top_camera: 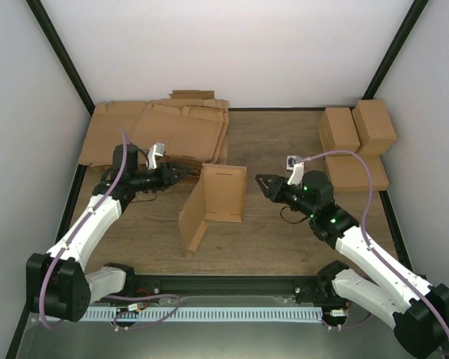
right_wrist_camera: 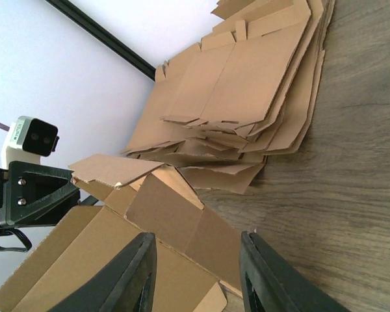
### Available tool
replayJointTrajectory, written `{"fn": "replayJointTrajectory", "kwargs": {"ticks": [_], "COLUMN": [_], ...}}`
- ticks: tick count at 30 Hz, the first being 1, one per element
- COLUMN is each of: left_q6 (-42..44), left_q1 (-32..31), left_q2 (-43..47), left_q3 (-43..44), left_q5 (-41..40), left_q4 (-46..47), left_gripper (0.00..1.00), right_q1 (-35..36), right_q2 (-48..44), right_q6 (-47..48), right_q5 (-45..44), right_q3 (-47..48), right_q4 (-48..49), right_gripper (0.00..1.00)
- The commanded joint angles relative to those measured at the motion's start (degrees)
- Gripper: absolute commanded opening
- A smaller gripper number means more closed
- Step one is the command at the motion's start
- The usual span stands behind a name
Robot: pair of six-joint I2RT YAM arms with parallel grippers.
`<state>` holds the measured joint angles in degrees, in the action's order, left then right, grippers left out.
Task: Fold the paper box
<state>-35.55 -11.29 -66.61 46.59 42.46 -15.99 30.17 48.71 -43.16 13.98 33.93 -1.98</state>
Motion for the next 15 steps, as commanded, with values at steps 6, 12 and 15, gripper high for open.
{"fn": "replayJointTrajectory", "kwargs": {"ticks": [6, 12, 15], "left_q6": [-1.4, -1.2, -1.1], "left_q1": [-3.8, -6.3, -7.3], "left_q2": [-4.5, -6.9, -6.8], "left_q3": [2.1, 3.8, 4.2], "left_q5": [3.3, 3.1, 2.9], "left_q4": [5.8, 6.1, 6.5], "left_gripper": [0.50, 0.51, 0.51], "right_q1": [-0.1, -0.1, -0.1], "right_q2": [7.6, 11.2, 12.5], "right_q6": [2.9, 4.0, 4.6], "right_q5": [5.8, 8.2, 9.6], "right_q3": [5.1, 6.2, 6.3], "right_q4": [3.3, 4.3, 4.6], "right_gripper": [0.38, 0.39, 0.39]}}
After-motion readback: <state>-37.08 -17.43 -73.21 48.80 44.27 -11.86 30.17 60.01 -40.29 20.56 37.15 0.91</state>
